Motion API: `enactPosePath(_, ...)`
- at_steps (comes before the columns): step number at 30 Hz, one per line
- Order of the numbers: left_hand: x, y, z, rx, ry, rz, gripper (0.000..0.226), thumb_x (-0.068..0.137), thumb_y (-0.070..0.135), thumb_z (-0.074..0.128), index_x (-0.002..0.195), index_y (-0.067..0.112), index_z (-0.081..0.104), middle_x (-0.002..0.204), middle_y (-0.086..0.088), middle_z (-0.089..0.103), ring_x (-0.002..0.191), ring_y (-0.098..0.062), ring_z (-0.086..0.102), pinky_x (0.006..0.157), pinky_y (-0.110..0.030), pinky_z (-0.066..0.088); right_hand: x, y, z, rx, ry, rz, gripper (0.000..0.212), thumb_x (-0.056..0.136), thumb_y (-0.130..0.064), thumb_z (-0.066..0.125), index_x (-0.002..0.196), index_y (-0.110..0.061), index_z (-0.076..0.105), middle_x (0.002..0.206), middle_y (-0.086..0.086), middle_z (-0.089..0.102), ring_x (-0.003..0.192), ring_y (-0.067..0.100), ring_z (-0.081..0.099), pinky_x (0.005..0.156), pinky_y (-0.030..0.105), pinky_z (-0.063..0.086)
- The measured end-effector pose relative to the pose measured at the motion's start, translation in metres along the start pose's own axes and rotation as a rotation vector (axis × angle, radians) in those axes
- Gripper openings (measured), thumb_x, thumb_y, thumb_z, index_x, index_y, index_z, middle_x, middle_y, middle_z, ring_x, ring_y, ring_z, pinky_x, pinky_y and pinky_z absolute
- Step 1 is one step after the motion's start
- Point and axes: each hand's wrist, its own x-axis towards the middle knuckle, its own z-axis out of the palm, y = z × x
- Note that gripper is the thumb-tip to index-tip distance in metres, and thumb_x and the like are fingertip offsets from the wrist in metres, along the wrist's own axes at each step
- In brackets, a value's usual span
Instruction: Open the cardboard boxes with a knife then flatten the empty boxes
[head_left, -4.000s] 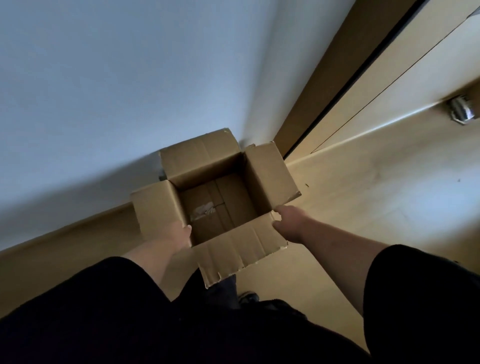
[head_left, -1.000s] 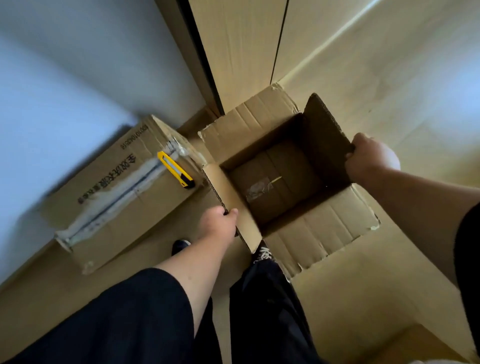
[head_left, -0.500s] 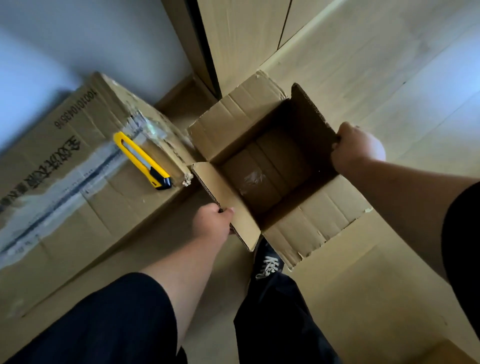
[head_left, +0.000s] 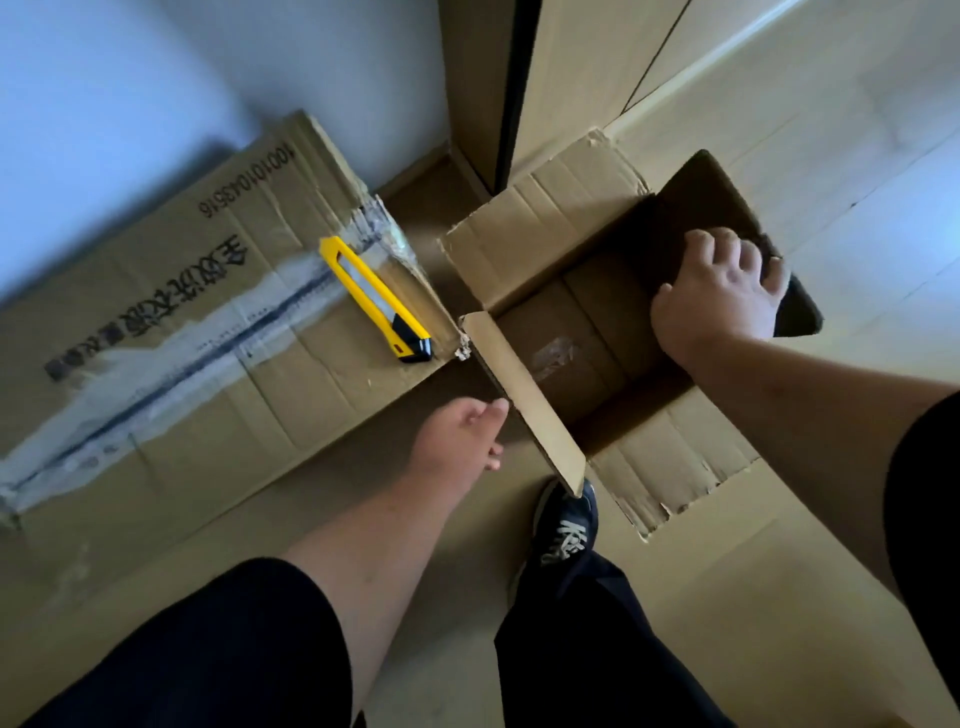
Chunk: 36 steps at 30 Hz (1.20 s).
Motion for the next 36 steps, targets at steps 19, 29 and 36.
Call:
enactPosePath(19, -0.098, -0.127, -0.244, -0.166, 0.274, 0.004, 0.029, 0.100, 0.035, 0.051, 0.087, 0.016, 0.069, 0.082, -0.007, 0.071, 0.078, -0.028, 0.071, 0.081, -0.050, 0.058, -0.127, -0.255, -0.020, 0.046, -0.042, -0.230, 0.042, 0.097, -0.039, 0.051, 0.129, -0.012, 0.051, 0.132, 0.016, 0.050, 0.123, 0.038, 0.045, 0.101, 0.050, 0.035)
enactPosePath(29, -0.118, -0.234, -0.313, -0.081, 0.526, -0.076, 0.030, 0.101, 0.036, 0.043, 0.084, 0.023, 0.064, 0.080, 0.002, 0.070, 0.072, -0.017, 0.068, 0.075, -0.044, 0.058, -0.120, -0.273, -0.006, 0.069, 0.019, -0.099, 0.047, 0.094, -0.028, 0.056, 0.133, -0.004, 0.045, 0.138, 0.027, 0.039, 0.127, 0.046, 0.037, 0.102, 0.058, 0.036)
enactPosePath(36, -0.100, -0.253, -0.361, 0.004, 0.580, -0.103, 0.038, 0.100, 0.051, 0.037, 0.084, 0.023, 0.058, 0.080, -0.006, 0.066, 0.076, -0.026, 0.066, 0.074, -0.048, 0.057, -0.124, -0.285, -0.004, 0.162, 0.054, -0.143, 0.041, 0.090, -0.023, 0.057, 0.124, -0.002, 0.049, 0.125, 0.032, 0.047, 0.117, 0.048, 0.043, 0.096, 0.056, 0.041)
